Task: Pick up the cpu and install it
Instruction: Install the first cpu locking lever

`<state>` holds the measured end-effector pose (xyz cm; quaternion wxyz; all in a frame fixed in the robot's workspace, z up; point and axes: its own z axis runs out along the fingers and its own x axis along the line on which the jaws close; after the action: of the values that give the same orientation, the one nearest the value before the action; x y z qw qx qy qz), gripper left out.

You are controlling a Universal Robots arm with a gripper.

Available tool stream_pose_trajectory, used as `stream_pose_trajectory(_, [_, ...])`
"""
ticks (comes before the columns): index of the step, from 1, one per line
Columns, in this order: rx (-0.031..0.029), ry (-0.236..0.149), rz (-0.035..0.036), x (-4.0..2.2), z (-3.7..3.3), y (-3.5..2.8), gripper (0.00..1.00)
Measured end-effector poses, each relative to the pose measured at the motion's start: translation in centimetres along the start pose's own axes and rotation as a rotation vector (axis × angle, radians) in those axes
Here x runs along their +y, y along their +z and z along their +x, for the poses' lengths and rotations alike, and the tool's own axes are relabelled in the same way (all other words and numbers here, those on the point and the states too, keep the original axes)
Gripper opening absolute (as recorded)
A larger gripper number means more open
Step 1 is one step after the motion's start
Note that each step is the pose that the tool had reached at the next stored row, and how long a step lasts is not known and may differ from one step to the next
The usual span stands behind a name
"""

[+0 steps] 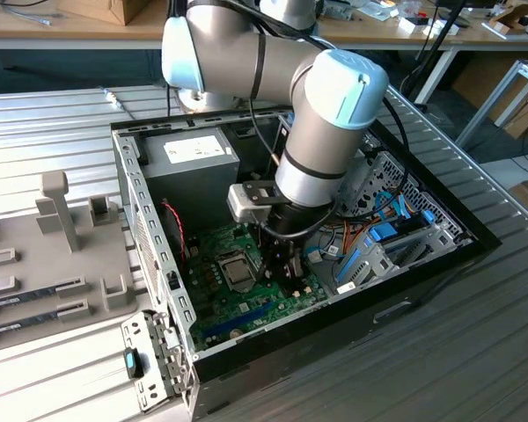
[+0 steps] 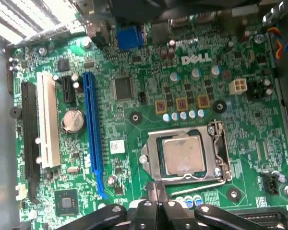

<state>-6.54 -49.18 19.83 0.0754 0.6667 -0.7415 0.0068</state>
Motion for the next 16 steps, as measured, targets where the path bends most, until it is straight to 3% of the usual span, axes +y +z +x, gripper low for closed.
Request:
stream_pose_trajectory(5, [0.0007,0.0,-0.0032,-0.45,-0.11,0.57,0.11])
stream_pose_trajectory(8, [-0.007,-0.001,-0.0035,-0.44,-0.11,0.49,0.11])
stream_pose_trajectory(9, [-0.0146,-0.001,-0.004,-0.39,-0.1,0.48,0.11])
stream_pose_trajectory(10, [-0.0392,-0.001,-0.0058,-0.15,-0.06,0.49,0.11])
stream_pose_trajectory(11, [-0.0563,-0.003,-0.0087,0.05,-0.01,0.48,0.11])
stream_pose_trajectory(12, [-0.0683,-0.003,-0.0095,0.14,-0.01,0.47,0.11])
stream_pose_trajectory(15, [-0.0992,-0.006,-0.0109,0.19,-0.02,0.45,0.11])
stream_pose_trajectory(16, [-0.1014,-0.006,-0.0108,0.19,0.0,0.36,0.11])
